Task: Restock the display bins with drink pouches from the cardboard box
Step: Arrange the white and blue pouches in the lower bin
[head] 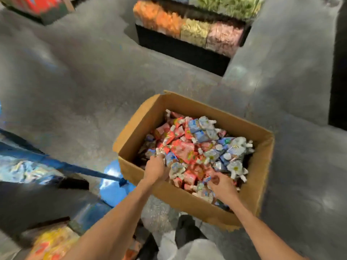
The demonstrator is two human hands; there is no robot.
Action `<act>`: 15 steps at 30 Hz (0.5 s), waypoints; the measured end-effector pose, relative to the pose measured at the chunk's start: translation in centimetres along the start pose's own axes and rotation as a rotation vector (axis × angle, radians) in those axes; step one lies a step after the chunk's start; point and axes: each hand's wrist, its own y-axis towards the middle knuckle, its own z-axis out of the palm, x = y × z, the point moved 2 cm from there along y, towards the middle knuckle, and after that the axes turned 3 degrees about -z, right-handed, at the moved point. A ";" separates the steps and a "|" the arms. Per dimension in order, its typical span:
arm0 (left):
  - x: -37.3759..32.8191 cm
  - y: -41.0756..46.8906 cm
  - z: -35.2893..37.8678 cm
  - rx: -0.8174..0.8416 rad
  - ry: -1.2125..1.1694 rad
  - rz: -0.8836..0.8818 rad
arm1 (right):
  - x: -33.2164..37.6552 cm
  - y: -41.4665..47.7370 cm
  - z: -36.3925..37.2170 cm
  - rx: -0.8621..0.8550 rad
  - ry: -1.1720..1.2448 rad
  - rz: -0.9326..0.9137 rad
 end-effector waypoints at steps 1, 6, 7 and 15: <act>0.0 0.9 0.2 -0.005 -0.053 -0.076 | 0.2 1.1 0.6 0.057 -0.015 -0.002; 0.6 4.0 1.3 -0.014 -0.223 -0.333 | 2.9 5.2 4.3 0.225 -0.051 -0.092; 1.0 4.7 1.7 -0.016 -0.246 -0.373 | 3.4 5.9 4.9 0.235 -0.057 -0.100; 2.2 8.4 2.6 0.088 0.021 -0.319 | 7.3 9.2 10.9 0.288 -0.120 -0.126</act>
